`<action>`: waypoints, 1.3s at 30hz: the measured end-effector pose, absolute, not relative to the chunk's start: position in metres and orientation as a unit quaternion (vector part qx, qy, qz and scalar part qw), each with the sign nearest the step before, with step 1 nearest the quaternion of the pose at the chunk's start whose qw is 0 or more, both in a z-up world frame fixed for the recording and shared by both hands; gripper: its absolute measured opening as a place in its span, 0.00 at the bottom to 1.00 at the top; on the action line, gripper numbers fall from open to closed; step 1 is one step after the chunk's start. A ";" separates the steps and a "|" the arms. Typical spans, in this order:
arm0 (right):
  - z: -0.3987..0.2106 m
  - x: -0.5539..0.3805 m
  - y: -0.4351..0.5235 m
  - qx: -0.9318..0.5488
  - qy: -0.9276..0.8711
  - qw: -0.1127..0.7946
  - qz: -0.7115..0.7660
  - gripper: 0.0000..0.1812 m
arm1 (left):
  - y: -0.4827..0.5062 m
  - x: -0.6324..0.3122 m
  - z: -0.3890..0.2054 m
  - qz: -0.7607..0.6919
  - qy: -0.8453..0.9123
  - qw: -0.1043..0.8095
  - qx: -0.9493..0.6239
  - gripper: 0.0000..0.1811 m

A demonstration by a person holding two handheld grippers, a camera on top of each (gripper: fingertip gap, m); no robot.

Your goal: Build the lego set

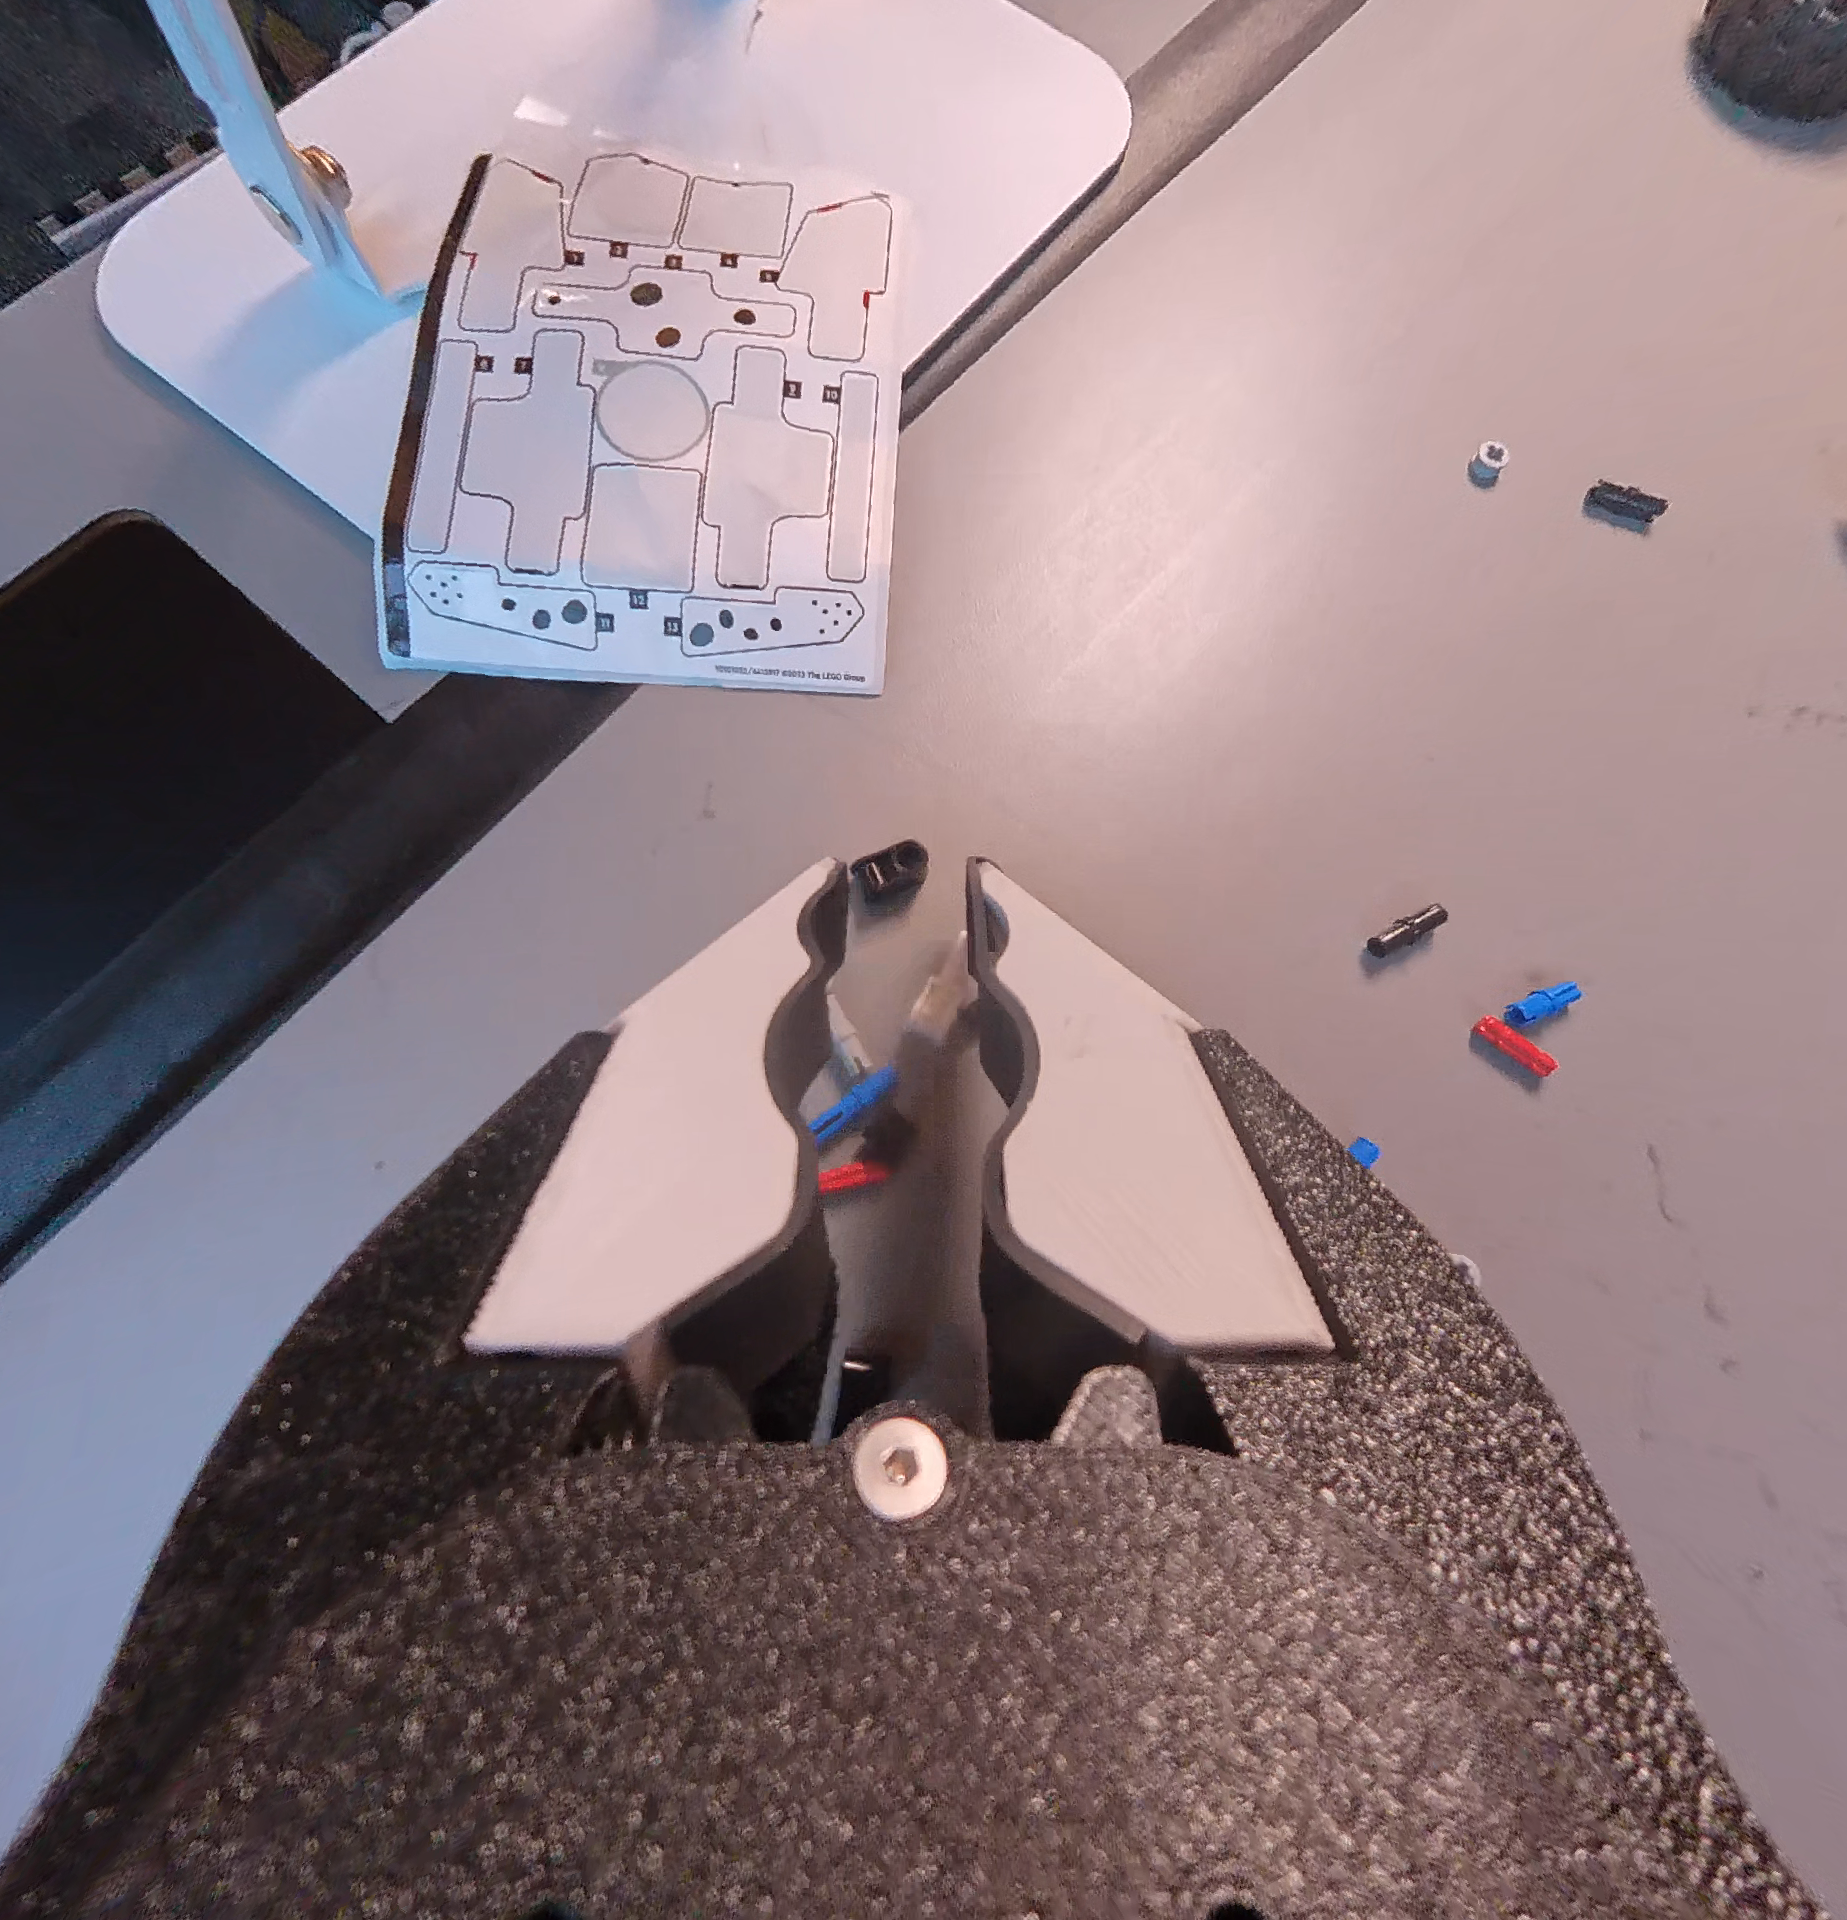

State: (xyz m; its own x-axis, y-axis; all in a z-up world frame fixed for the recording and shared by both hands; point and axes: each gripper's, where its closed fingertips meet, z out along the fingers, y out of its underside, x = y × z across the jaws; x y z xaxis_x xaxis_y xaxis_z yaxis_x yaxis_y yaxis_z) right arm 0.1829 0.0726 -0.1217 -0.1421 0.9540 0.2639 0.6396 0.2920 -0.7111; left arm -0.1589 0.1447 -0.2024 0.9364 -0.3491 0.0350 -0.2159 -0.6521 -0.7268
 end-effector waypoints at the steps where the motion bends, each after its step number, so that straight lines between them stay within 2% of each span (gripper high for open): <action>1: -0.122 0.183 0.072 -0.552 -0.721 0.354 0.224 0.33 | 0.146 -0.159 -0.205 -0.086 0.161 0.378 -0.908 0.14; 3: -0.122 0.184 0.072 -0.554 -0.718 0.355 0.226 0.33 | 0.148 -0.156 -0.210 -0.098 0.162 0.364 -0.912 0.15; 5: -0.121 0.186 0.072 -0.557 -0.713 0.359 0.229 0.33 | 0.150 -0.157 -0.213 -0.087 0.168 0.359 -0.914 0.09; 11: -0.118 0.193 0.069 -0.572 -0.688 0.370 0.252 0.32 | 0.147 -0.153 -0.206 -0.075 0.179 0.371 -0.908 0.08; 18: -0.120 0.181 0.058 -0.588 -0.643 0.401 0.282 0.35 | 0.071 -0.072 -0.166 -0.109 0.261 0.406 -0.869 0.08; 25: -0.110 0.142 0.034 -0.593 -0.571 0.446 0.353 0.36 | -0.012 -0.019 -0.186 -0.114 0.279 0.392 -0.869 0.08; 27: -0.118 0.130 0.026 -0.605 -0.558 0.439 0.359 0.39 | -0.025 -0.012 -0.191 -0.124 0.271 0.385 -0.874 0.08; 32: -0.141 0.115 0.019 -0.619 -0.569 0.435 0.323 0.43 | -0.036 -0.011 -0.206 -0.110 0.268 0.371 -0.882 0.08; 39: -0.131 0.108 0.027 -0.621 -0.537 0.460 0.339 0.41 | -0.033 -0.010 -0.214 -0.111 0.262 0.370 -0.884 0.08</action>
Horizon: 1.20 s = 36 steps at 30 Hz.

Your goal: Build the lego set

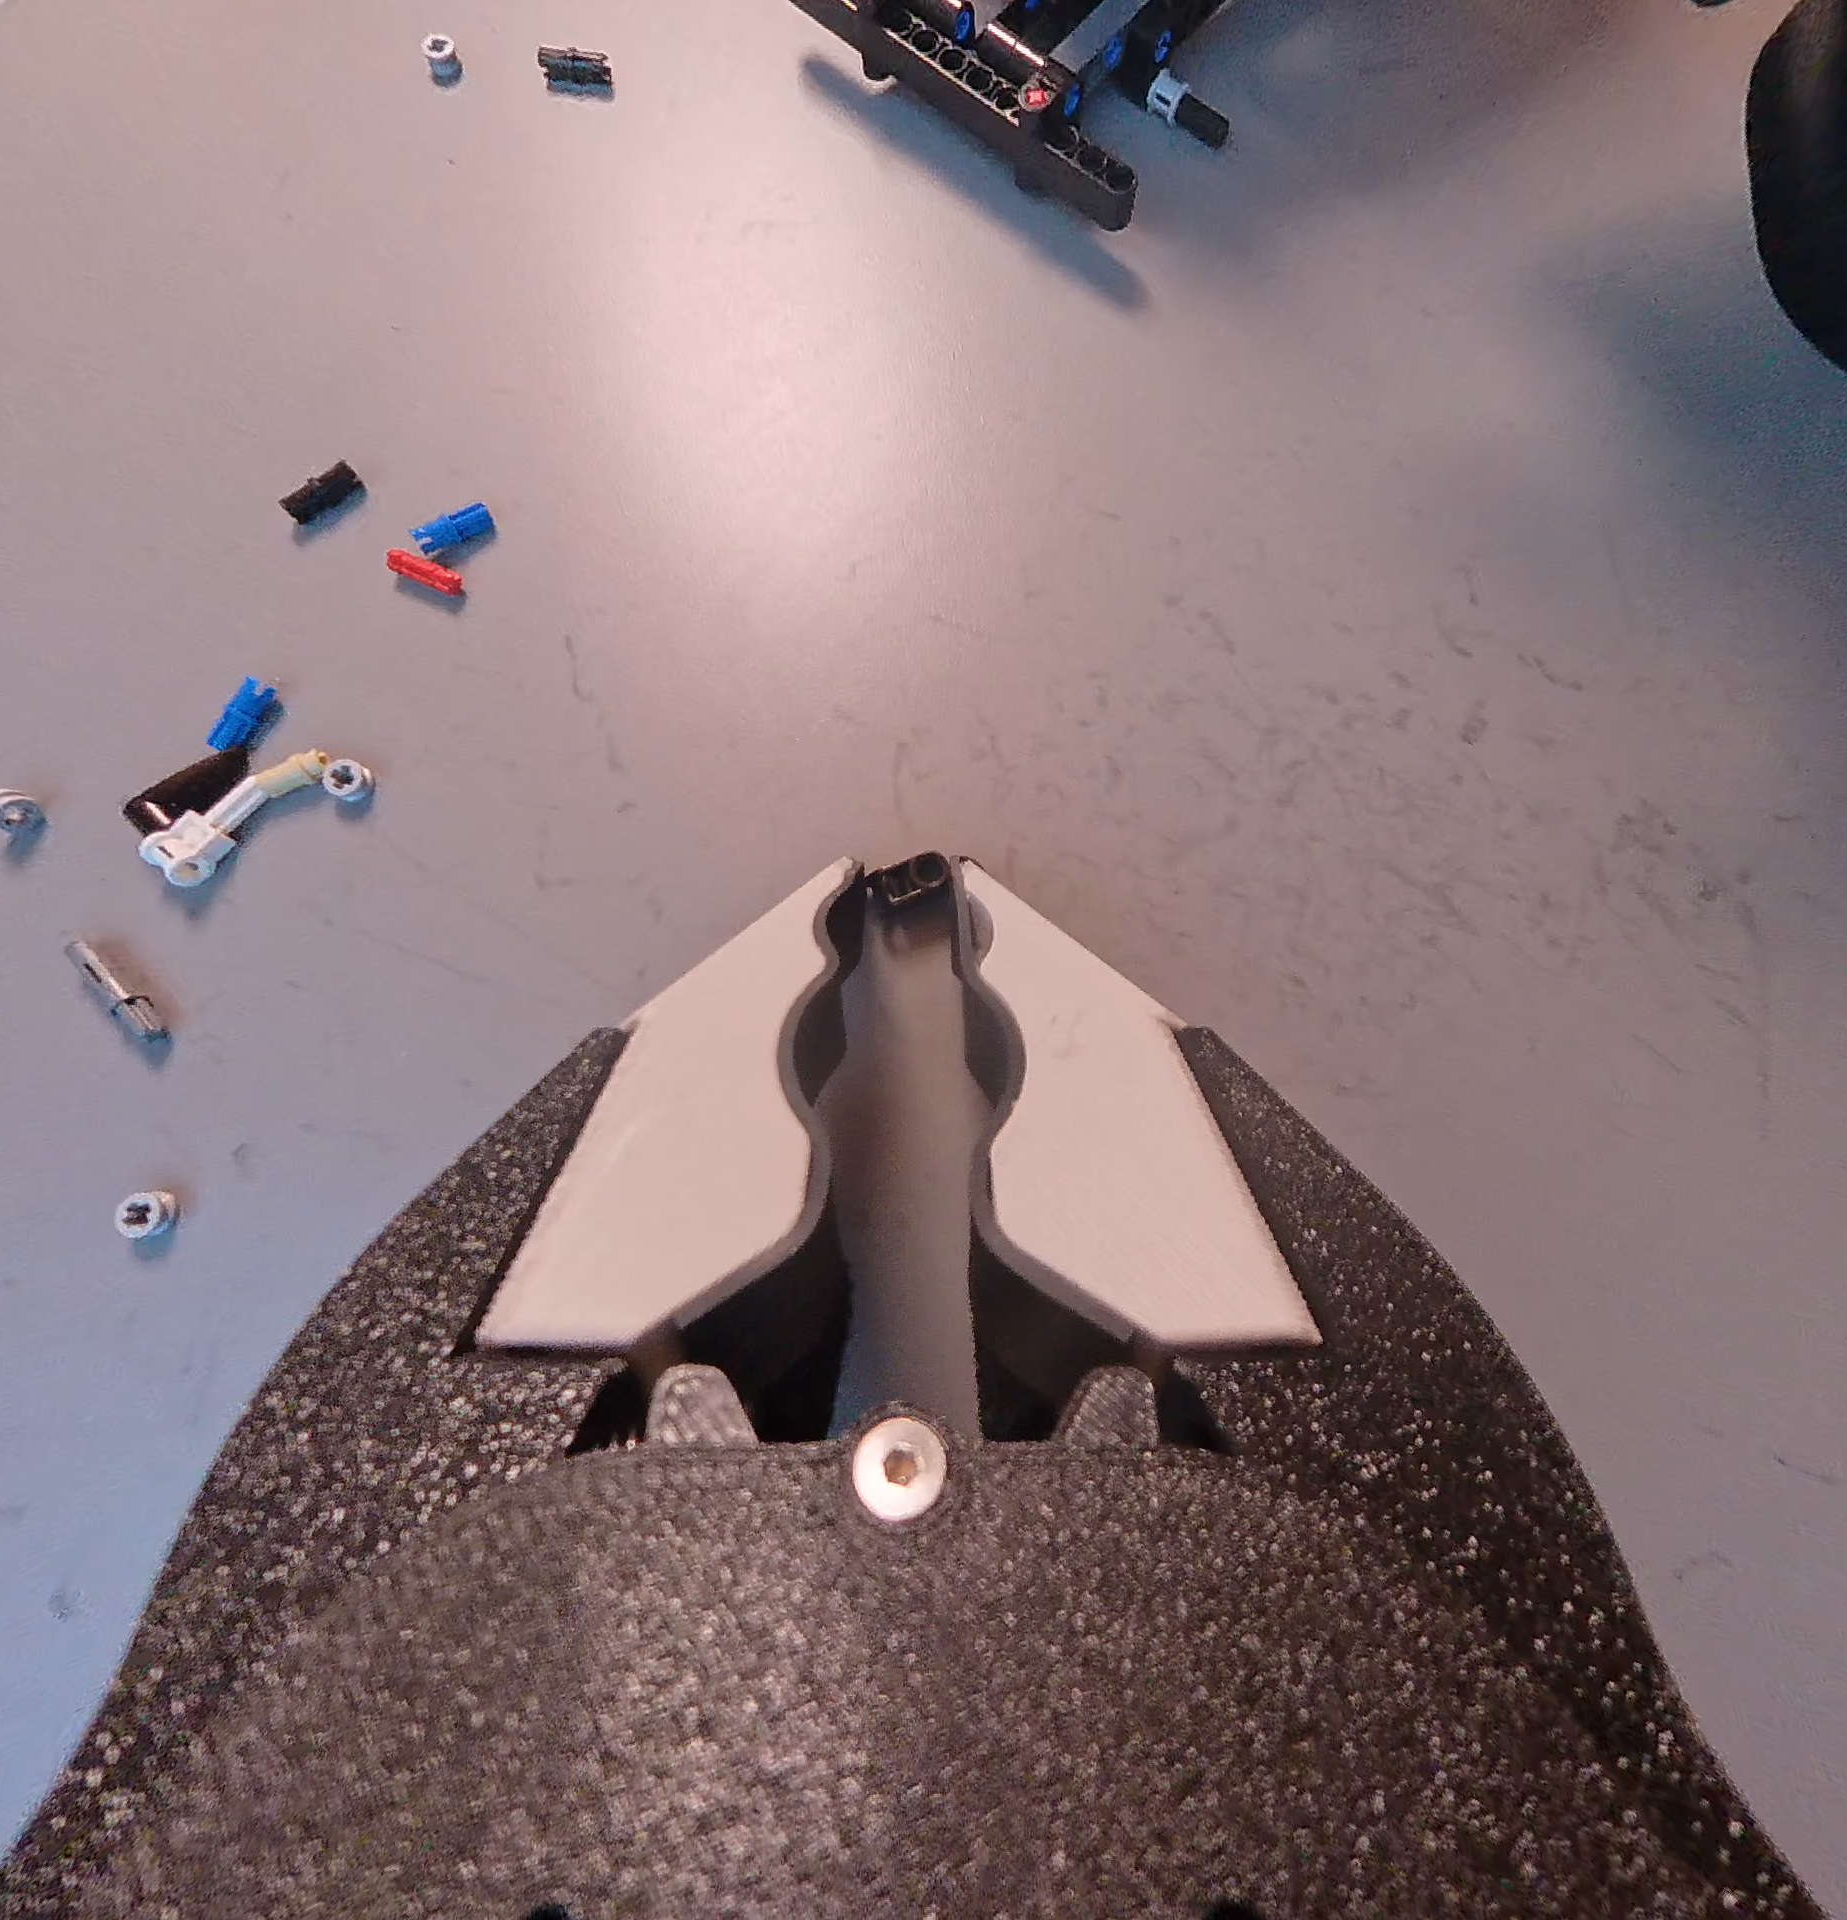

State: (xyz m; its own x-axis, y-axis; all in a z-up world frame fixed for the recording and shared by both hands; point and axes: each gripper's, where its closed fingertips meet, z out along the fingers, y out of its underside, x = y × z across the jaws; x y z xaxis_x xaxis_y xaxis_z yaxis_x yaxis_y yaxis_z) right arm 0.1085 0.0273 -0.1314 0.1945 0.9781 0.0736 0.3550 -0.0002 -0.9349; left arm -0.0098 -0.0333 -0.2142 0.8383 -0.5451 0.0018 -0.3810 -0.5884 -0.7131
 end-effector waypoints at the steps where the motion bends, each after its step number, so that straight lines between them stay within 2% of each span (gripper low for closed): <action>1: -0.131 0.108 0.029 -0.621 -0.534 0.464 0.338 0.42 | -0.033 -0.010 -0.214 -0.116 0.258 0.373 -0.884 0.08; 6: -0.130 0.109 0.033 -0.624 -0.526 0.470 0.338 0.42 | -0.033 -0.009 -0.214 -0.124 0.259 0.373 -0.882 0.09; 8: -0.130 0.109 0.033 -0.623 -0.524 0.472 0.339 0.43 | -0.034 -0.010 -0.212 -0.136 0.253 0.374 -0.882 0.19; 9: -0.129 0.109 0.033 -0.623 -0.523 0.473 0.340 0.43 | -0.033 -0.012 -0.209 -0.145 0.246 0.380 -0.880 0.20; 14: -0.127 0.111 0.034 -0.622 -0.514 0.477 0.349 0.43 | -0.018 -0.054 -0.169 -0.164 0.149 0.465 -0.857 0.21; 17: -0.125 0.112 0.033 -0.618 -0.512 0.479 0.356 0.42 | -0.006 -0.123 -0.166 -0.067 0.069 0.485 -0.869 0.19; 21: -0.124 0.112 0.032 -0.614 -0.514 0.478 0.360 0.42 | -0.001 -0.184 -0.180 0.007 0.017 0.447 -0.894 0.17; 25: -0.122 0.113 0.031 -0.610 -0.511 0.483 0.366 0.41 | 0.008 -0.159 -0.190 -0.085 0.047 0.441 -0.892 0.16; 32: -0.119 0.115 0.033 -0.612 -0.500 0.481 0.380 0.40 | 0.023 -0.143 -0.208 -0.055 0.099 0.405 -0.907 0.13; 36: -0.119 0.115 0.034 -0.612 -0.497 0.480 0.383 0.40 | 0.027 -0.138 -0.213 -0.051 0.116 0.392 -0.911 0.03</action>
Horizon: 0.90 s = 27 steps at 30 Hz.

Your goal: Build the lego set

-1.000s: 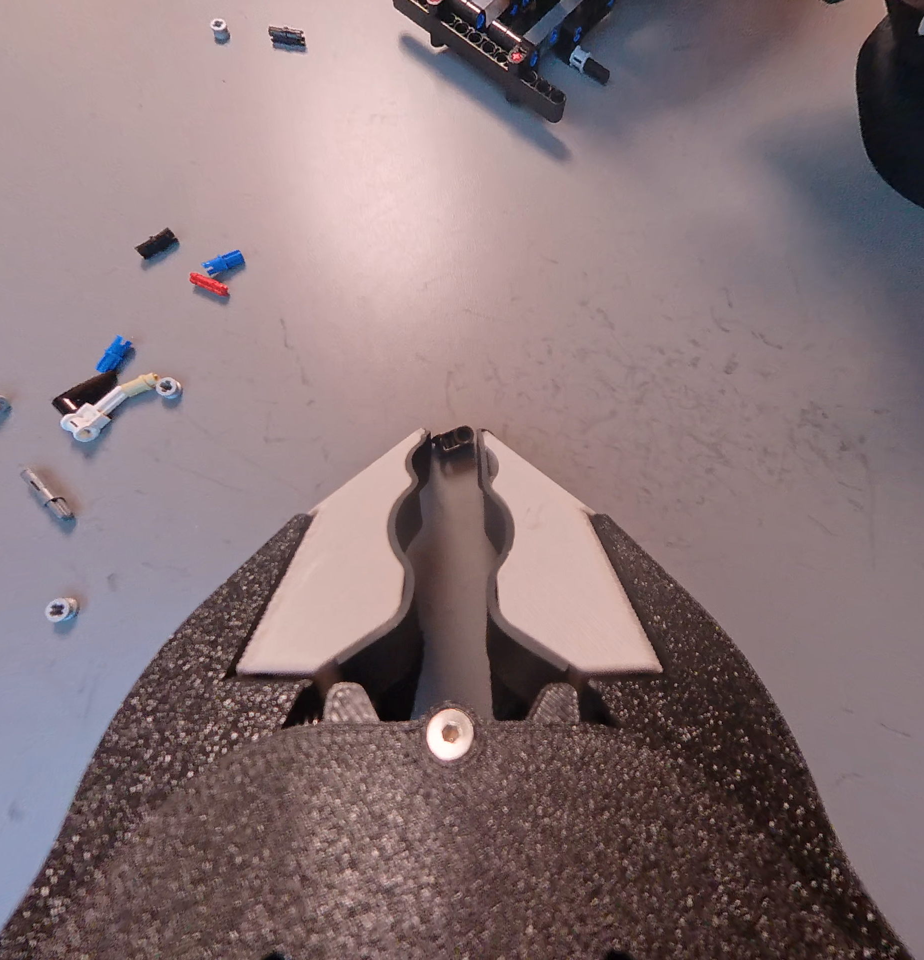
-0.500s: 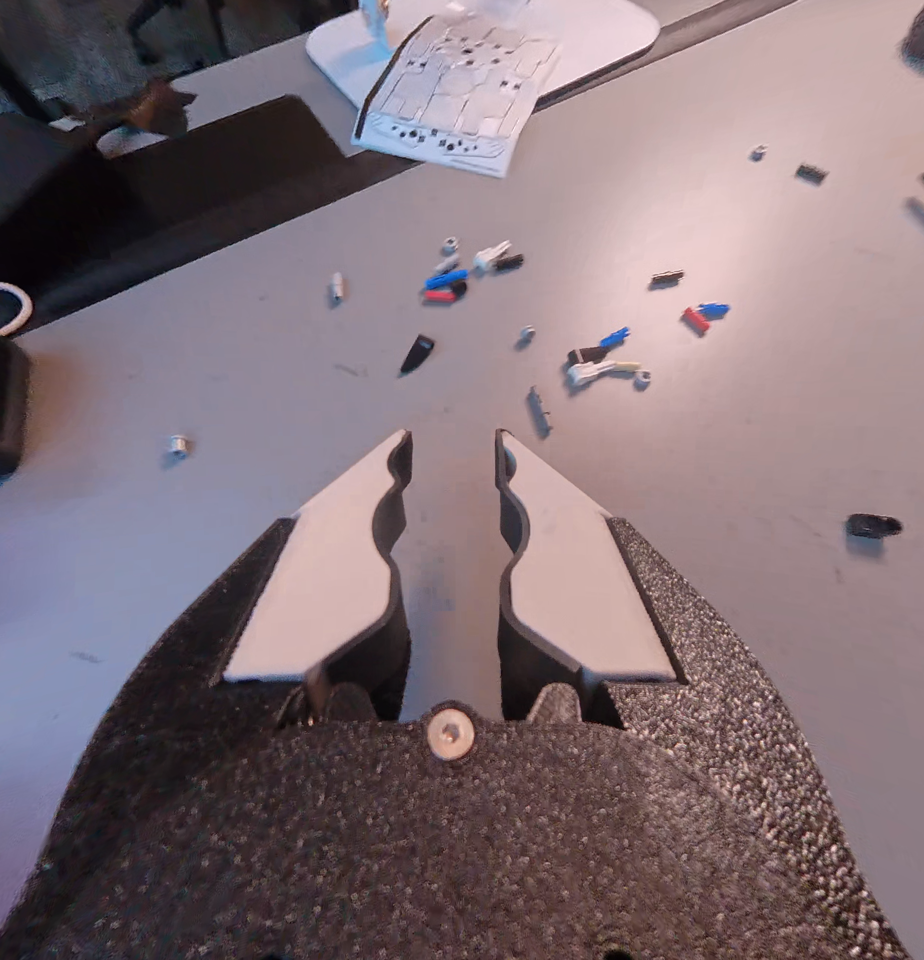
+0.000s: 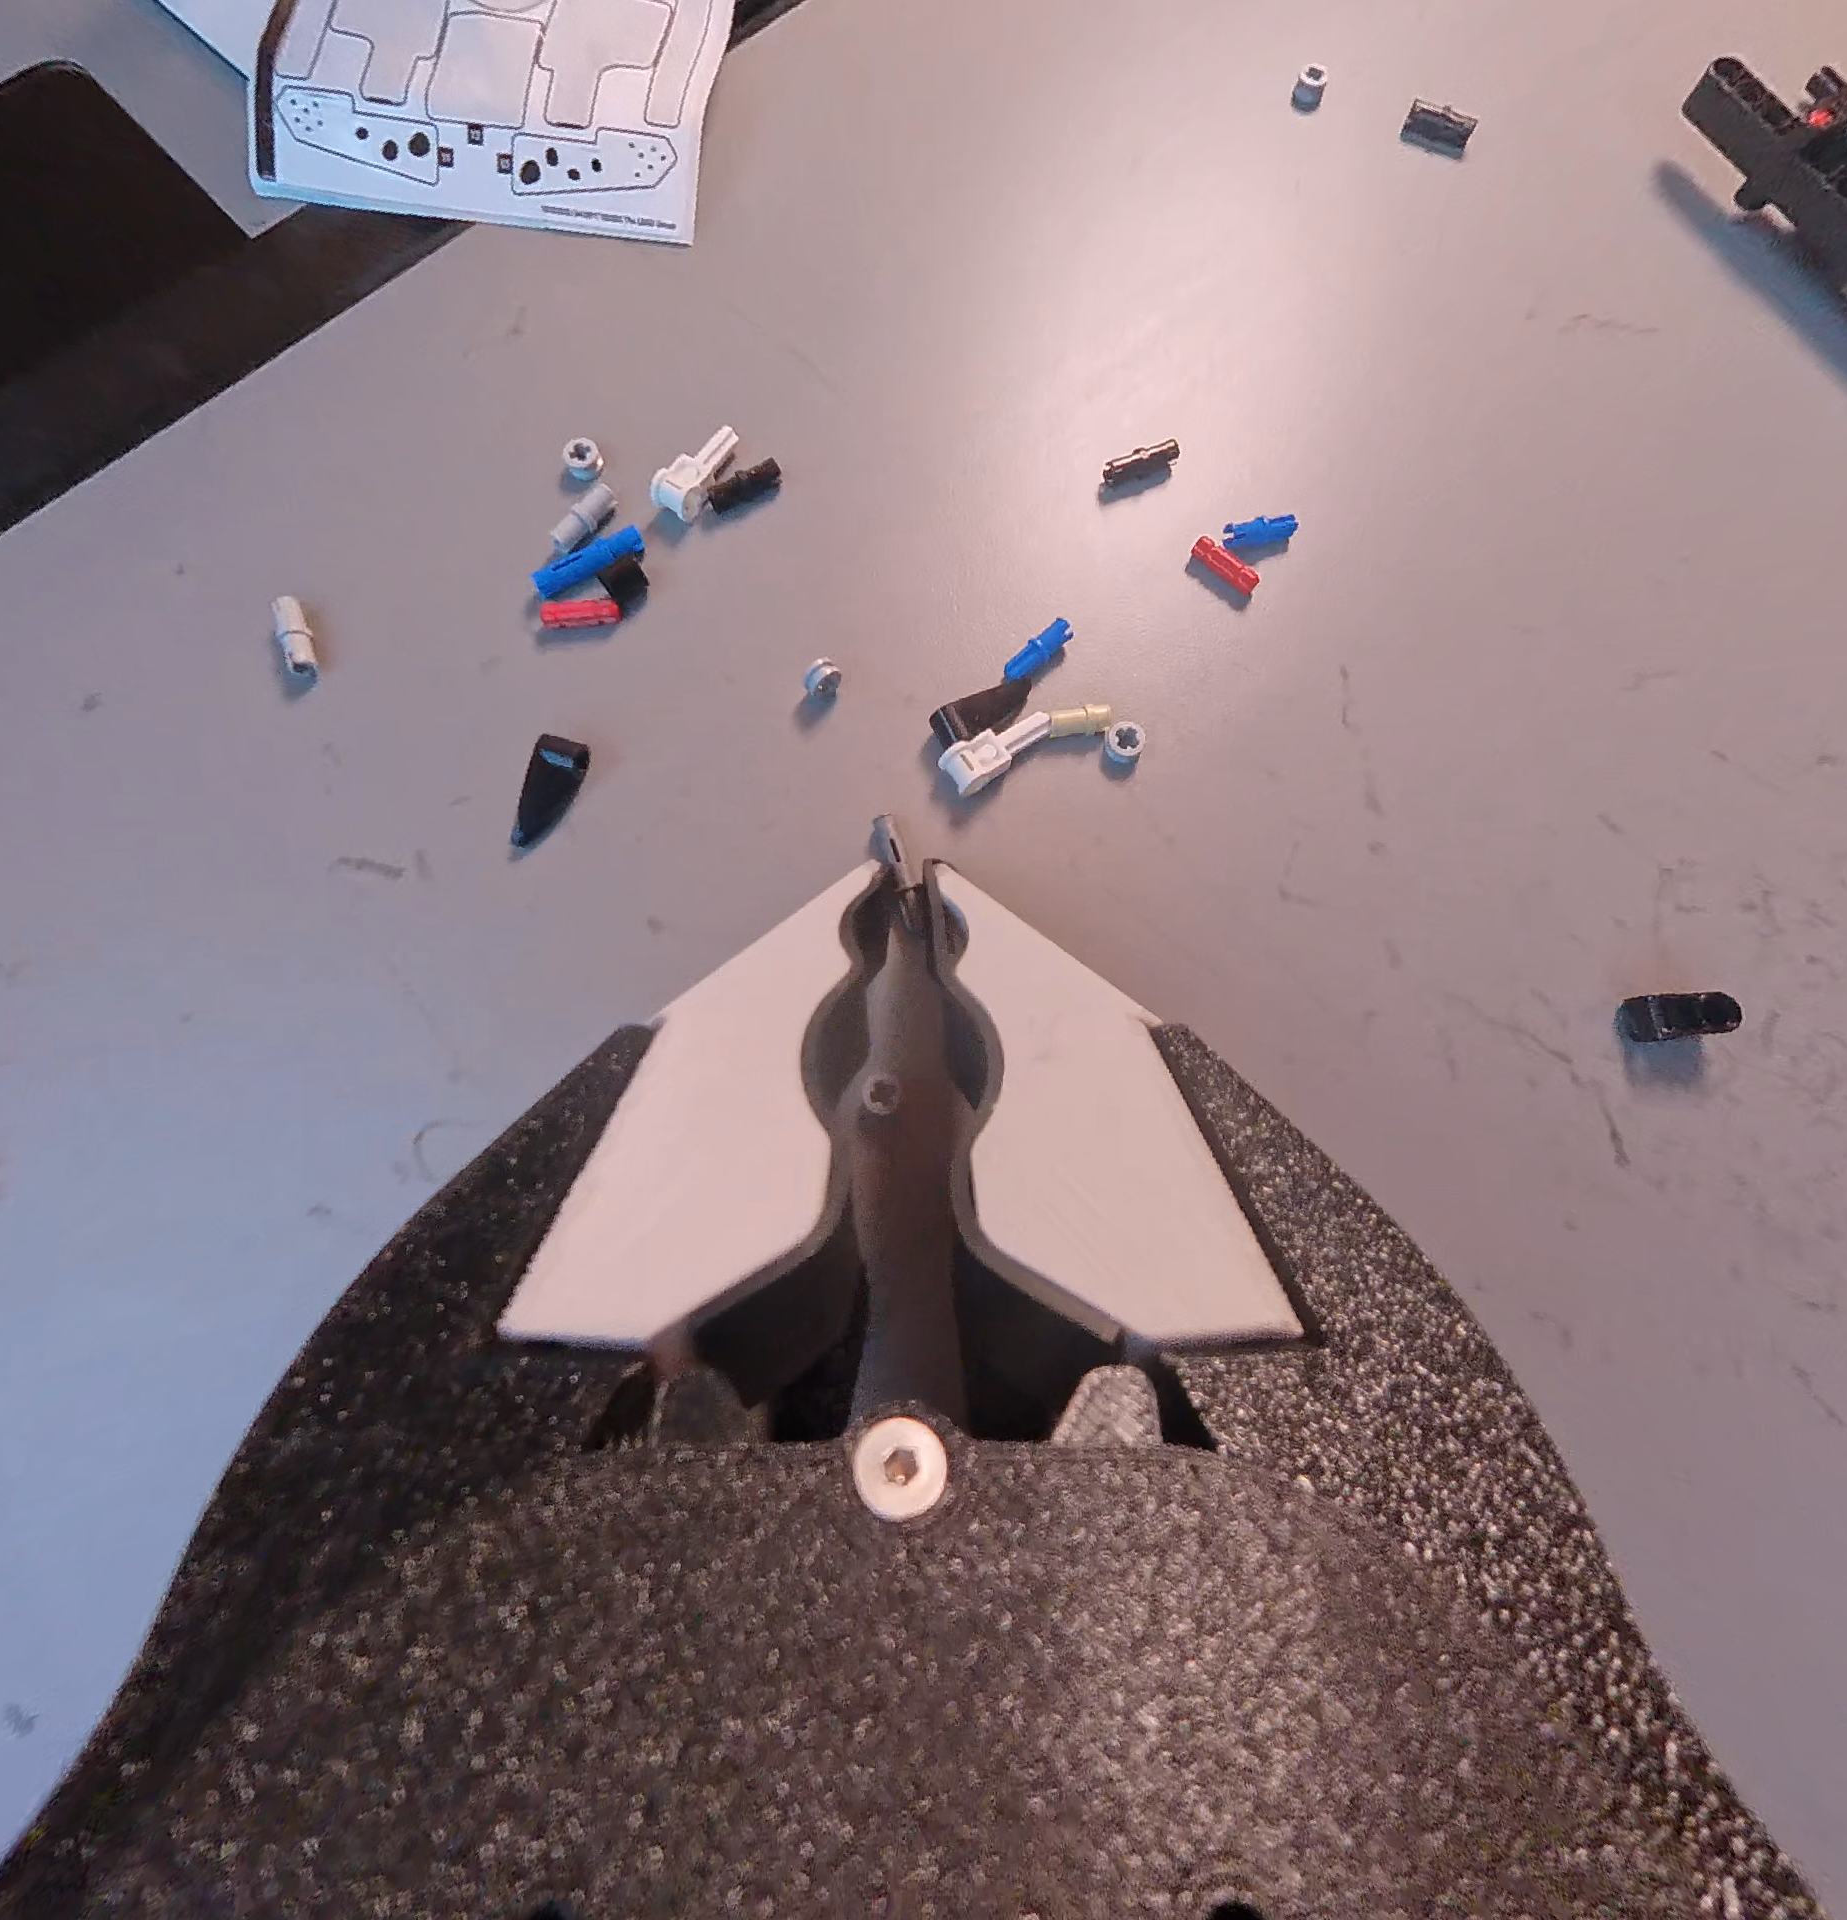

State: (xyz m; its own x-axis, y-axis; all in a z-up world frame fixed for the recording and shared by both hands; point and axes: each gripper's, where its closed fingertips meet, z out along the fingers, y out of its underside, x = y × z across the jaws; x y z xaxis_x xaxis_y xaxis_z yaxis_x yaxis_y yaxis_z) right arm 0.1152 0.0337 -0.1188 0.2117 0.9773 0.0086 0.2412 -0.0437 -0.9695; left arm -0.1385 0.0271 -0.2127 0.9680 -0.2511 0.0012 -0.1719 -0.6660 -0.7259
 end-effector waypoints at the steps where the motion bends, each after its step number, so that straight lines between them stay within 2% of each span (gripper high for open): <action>1: -0.119 0.115 0.034 -0.613 -0.497 0.480 0.384 0.40 | 0.028 -0.137 -0.213 -0.050 0.122 0.392 -0.911 0.03; 23: -0.118 0.116 0.036 -0.616 -0.490 0.478 0.390 0.39 | 0.035 -0.152 -0.213 -0.021 0.117 0.394 -0.911 0.03; 24: -0.118 0.116 0.036 -0.616 -0.489 0.478 0.390 0.39 | 0.035 -0.152 -0.213 -0.022 0.116 0.395 -0.911 0.04; 27: -0.118 0.116 0.036 -0.617 -0.488 0.477 0.391 0.38 | 0.036 -0.157 -0.212 -0.019 0.099 0.398 -0.912 0.16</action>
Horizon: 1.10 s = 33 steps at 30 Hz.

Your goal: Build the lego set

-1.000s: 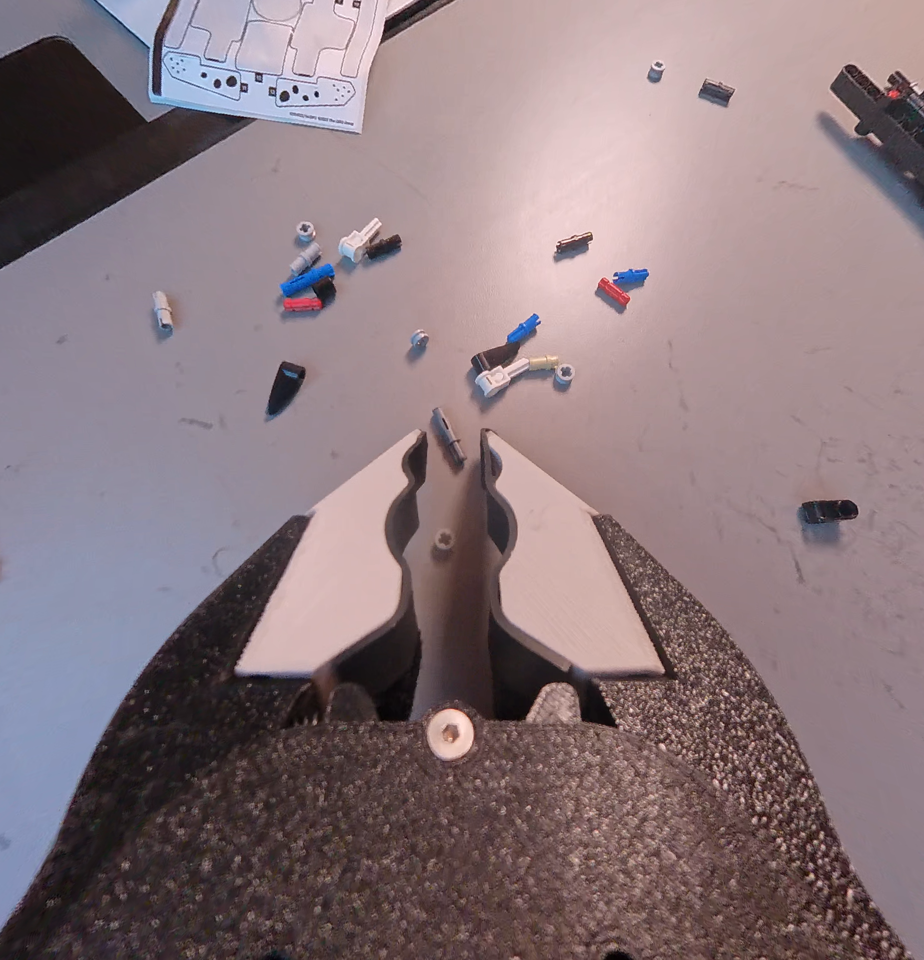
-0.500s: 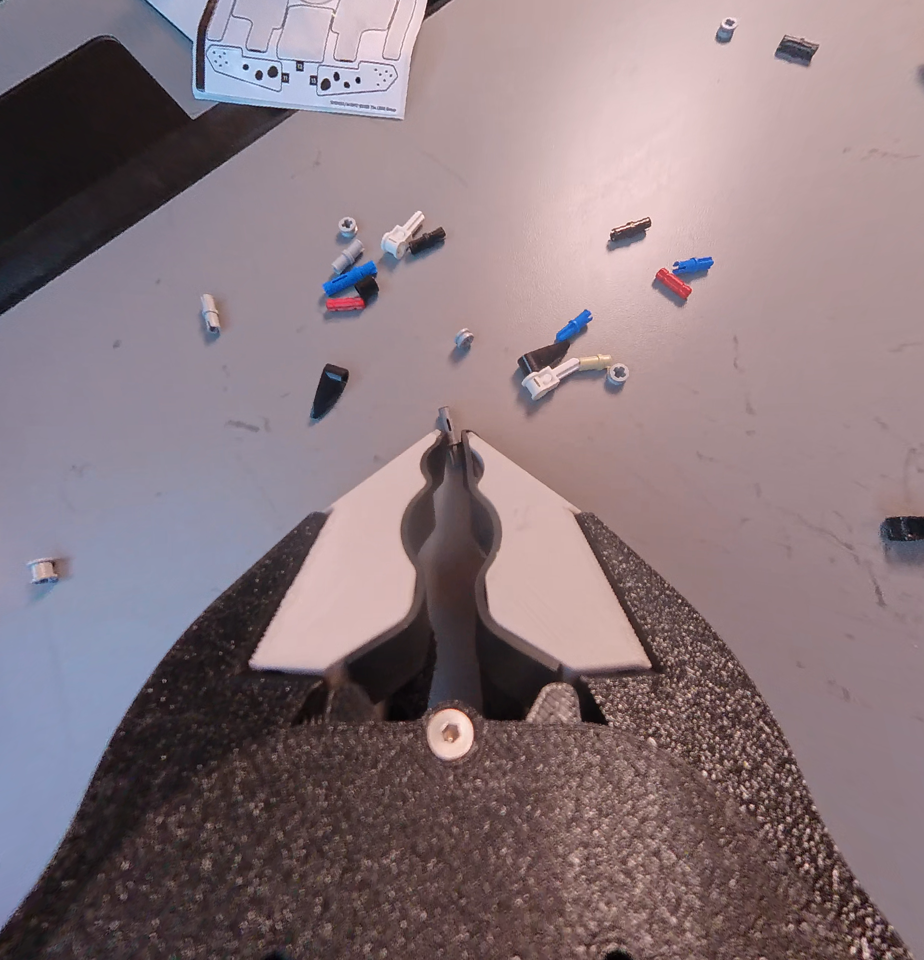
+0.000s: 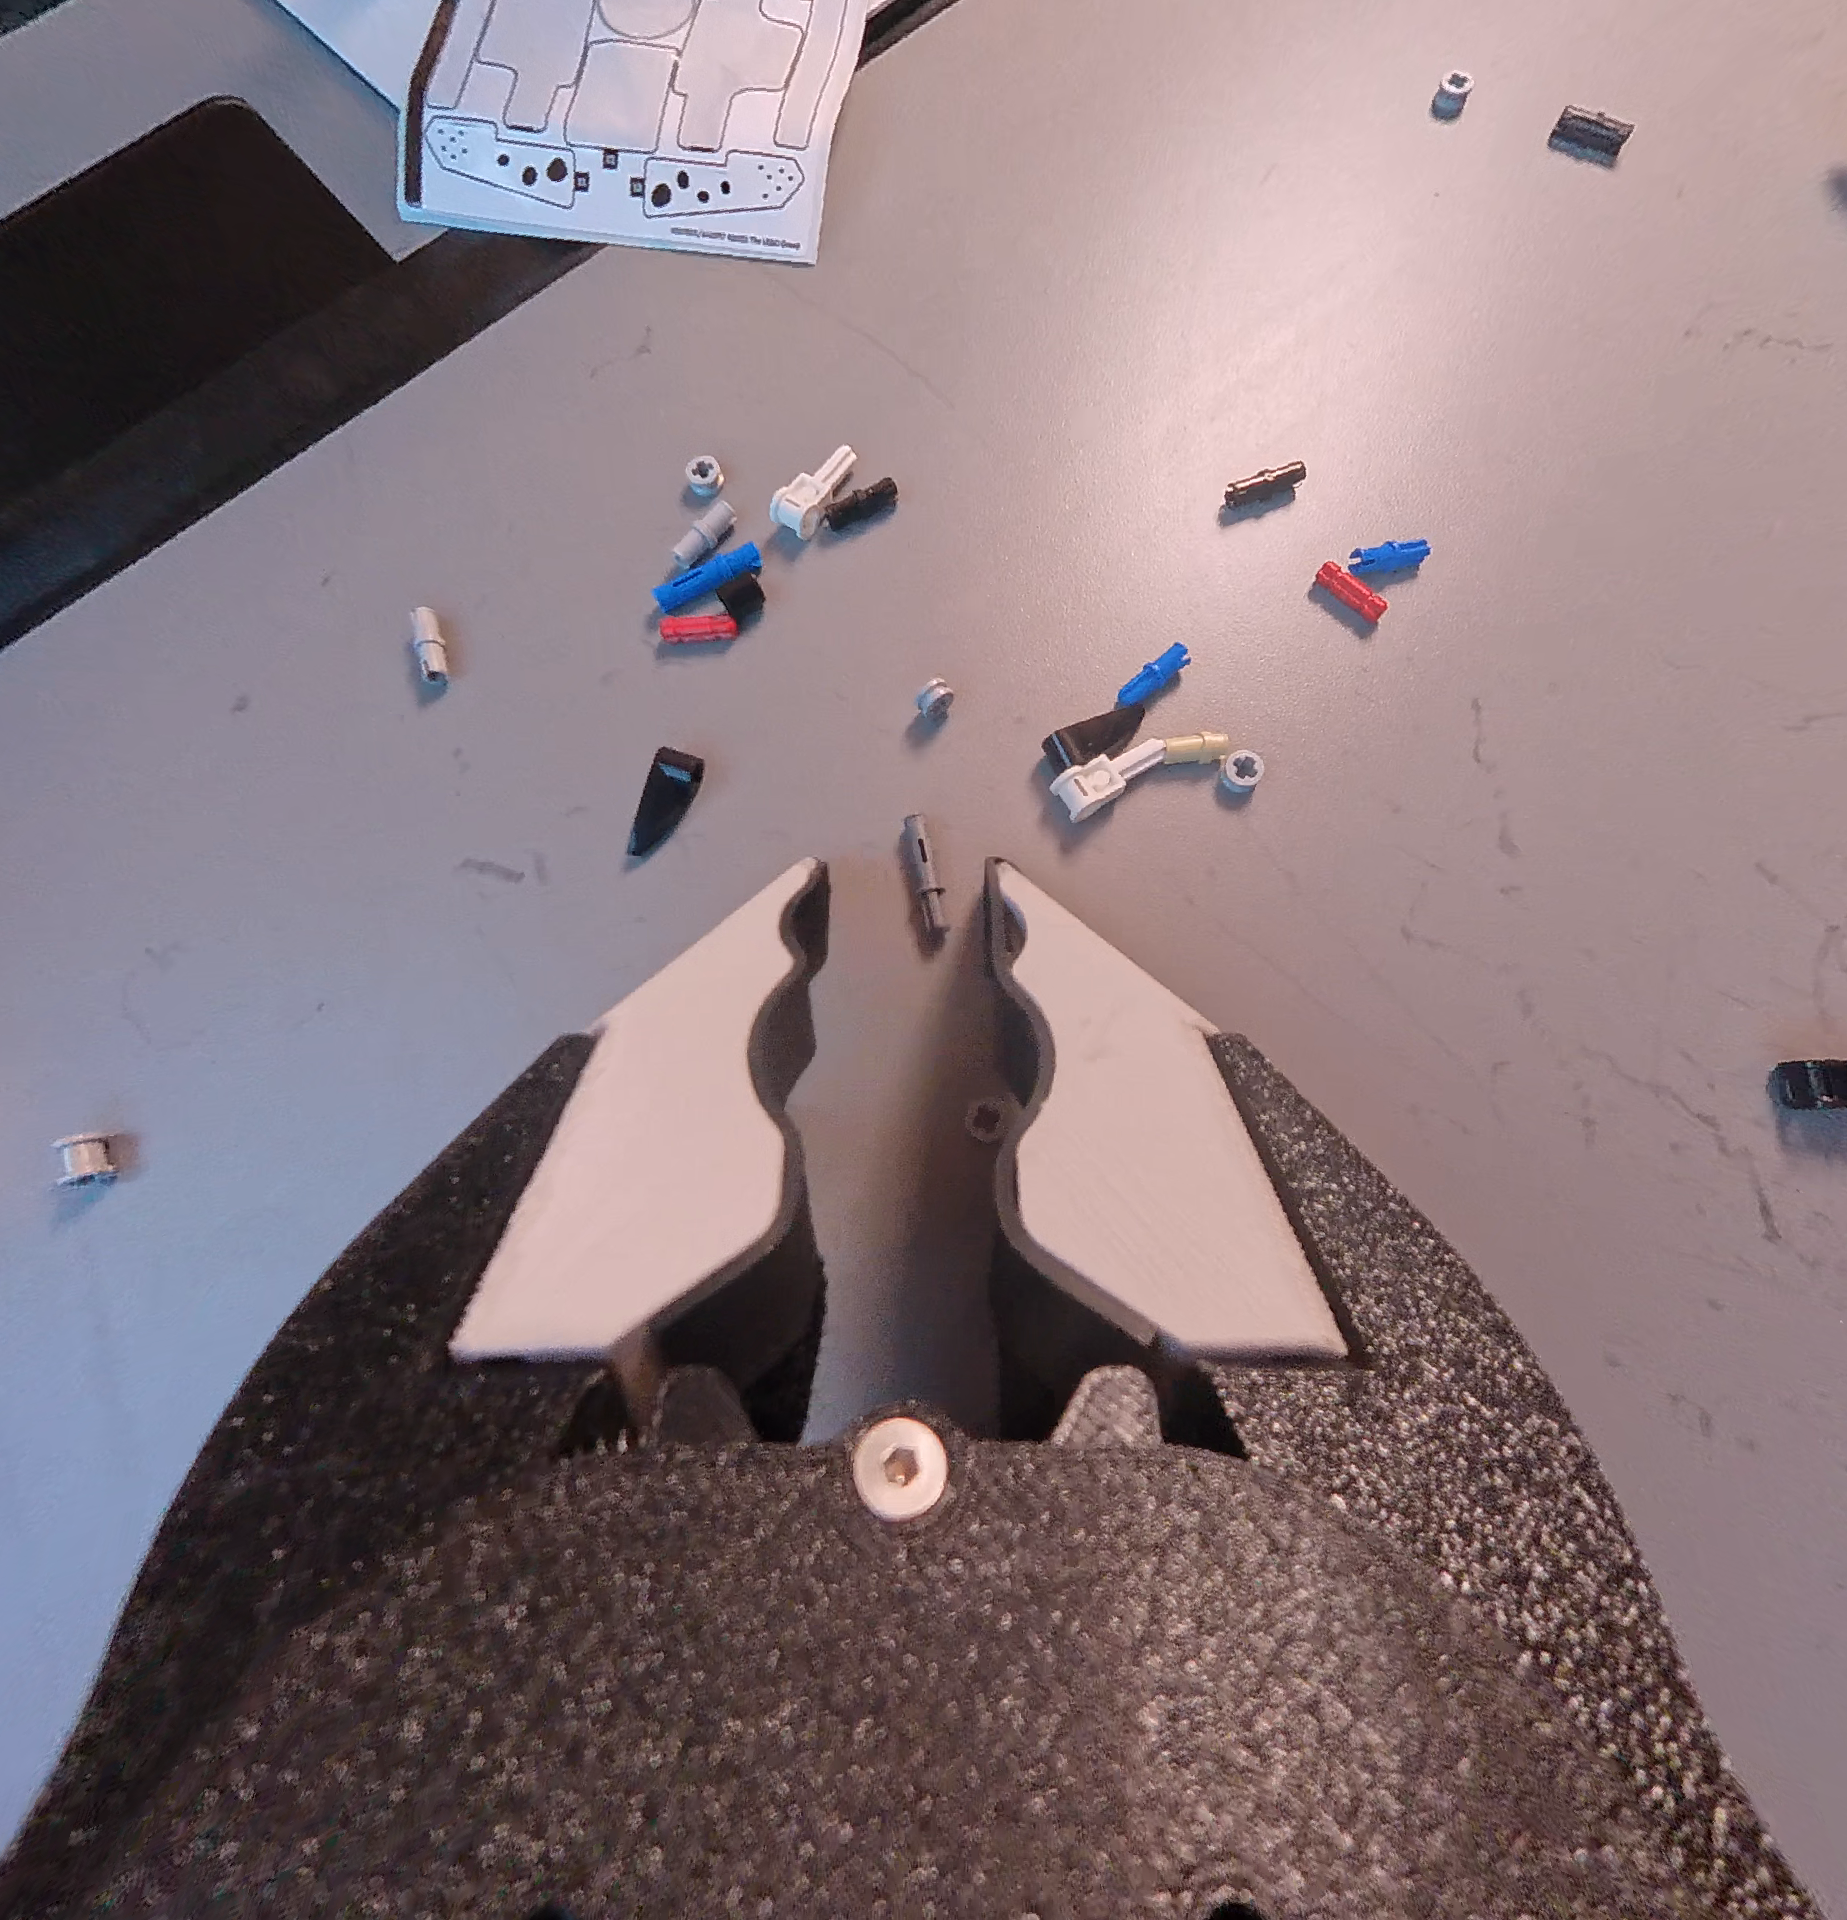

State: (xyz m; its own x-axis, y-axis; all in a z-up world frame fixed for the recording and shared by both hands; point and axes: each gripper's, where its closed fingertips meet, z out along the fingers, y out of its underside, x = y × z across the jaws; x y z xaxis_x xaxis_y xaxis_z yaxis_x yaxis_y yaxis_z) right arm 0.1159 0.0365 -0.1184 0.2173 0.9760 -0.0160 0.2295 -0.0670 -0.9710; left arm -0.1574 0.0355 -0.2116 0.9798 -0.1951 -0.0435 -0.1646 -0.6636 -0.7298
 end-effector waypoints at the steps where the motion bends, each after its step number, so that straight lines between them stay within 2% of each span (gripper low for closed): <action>1: -0.118 0.116 0.037 -0.617 -0.488 0.477 0.391 0.38 | 0.036 -0.159 -0.210 -0.018 0.092 0.402 -0.911 0.18; 7: -0.119 0.116 0.037 -0.619 -0.487 0.476 0.392 0.38 | 0.031 -0.168 -0.207 -0.011 0.078 0.411 -0.908 0.22; 15: -0.118 0.116 0.037 -0.618 -0.486 0.476 0.395 0.38 | 0.019 -0.171 -0.203 -0.022 0.086 0.416 -0.905 0.21; 23: -0.119 0.116 0.037 -0.620 -0.485 0.472 0.398 0.38 | 0.026 -0.157 -0.209 -0.053 0.110 0.402 -0.907 0.15; 25: -0.119 0.116 0.038 -0.620 -0.484 0.471 0.398 0.38 | 0.031 -0.156 -0.213 -0.050 0.112 0.388 -0.913 0.10; 26: -0.119 0.116 0.038 -0.620 -0.484 0.471 0.399 0.38 | 0.033 -0.155 -0.212 -0.049 0.113 0.393 -0.911 0.03; 30: -0.118 0.117 0.038 -0.619 -0.483 0.473 0.400 0.38 | 0.029 -0.141 -0.201 -0.071 0.148 0.404 -0.900 0.02; 33: -0.117 0.117 0.038 -0.618 -0.482 0.474 0.402 0.37 | 0.011 -0.097 -0.173 -0.134 0.243 0.434 -0.857 0.02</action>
